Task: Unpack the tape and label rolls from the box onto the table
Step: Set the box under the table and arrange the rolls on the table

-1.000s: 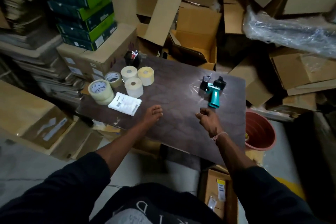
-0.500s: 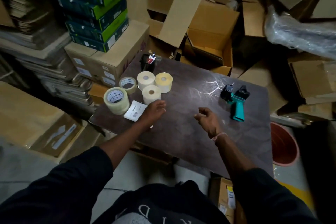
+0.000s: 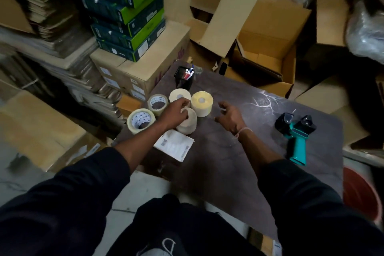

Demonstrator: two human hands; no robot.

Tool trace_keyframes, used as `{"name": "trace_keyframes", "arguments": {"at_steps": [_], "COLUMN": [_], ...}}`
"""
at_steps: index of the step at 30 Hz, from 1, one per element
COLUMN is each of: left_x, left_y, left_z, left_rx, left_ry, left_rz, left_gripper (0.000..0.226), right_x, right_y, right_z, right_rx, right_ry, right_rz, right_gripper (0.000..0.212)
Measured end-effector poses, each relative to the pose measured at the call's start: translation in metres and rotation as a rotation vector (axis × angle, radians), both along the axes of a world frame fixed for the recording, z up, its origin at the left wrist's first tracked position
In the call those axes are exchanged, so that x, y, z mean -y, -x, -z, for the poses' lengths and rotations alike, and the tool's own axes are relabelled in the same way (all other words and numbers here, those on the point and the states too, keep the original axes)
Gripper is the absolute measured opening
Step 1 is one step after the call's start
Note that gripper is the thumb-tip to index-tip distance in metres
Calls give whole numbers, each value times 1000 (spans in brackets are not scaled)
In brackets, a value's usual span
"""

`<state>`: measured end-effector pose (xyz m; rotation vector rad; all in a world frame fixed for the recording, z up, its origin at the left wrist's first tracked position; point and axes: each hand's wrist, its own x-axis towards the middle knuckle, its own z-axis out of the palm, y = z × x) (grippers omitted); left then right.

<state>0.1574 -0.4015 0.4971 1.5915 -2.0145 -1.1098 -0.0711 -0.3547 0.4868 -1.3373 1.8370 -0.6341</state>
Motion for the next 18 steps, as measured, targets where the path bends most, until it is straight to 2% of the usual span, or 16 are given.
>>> {"name": "trace_keyframes", "arguments": {"at_steps": [2, 7, 10, 13, 16, 18], "left_x": [19, 84, 115, 137, 148, 152], "left_y": [-3, -11, -15, -14, -16, -17], "left_z": [0, 15, 25, 34, 44, 48], "left_rx": [99, 335, 446, 563, 581, 563], "left_ry": [13, 31, -68, -127, -107, -70], "left_rz": [28, 159, 268, 395, 447, 458], "left_gripper": [52, 64, 94, 114, 114, 103], "right_x": [21, 75, 94, 109, 118, 122], "right_y": [-6, -27, -42, -49, -56, -61], "right_z": [-2, 7, 12, 17, 20, 23], "right_rx": [-77, -410, -557, -624, -632, -603], "right_ry": [-9, -74, -135, -180, -216, -235], "right_rz": [-50, -235, -331, -343, -322, -303], "right_gripper": [73, 99, 109, 107, 108, 110]}}
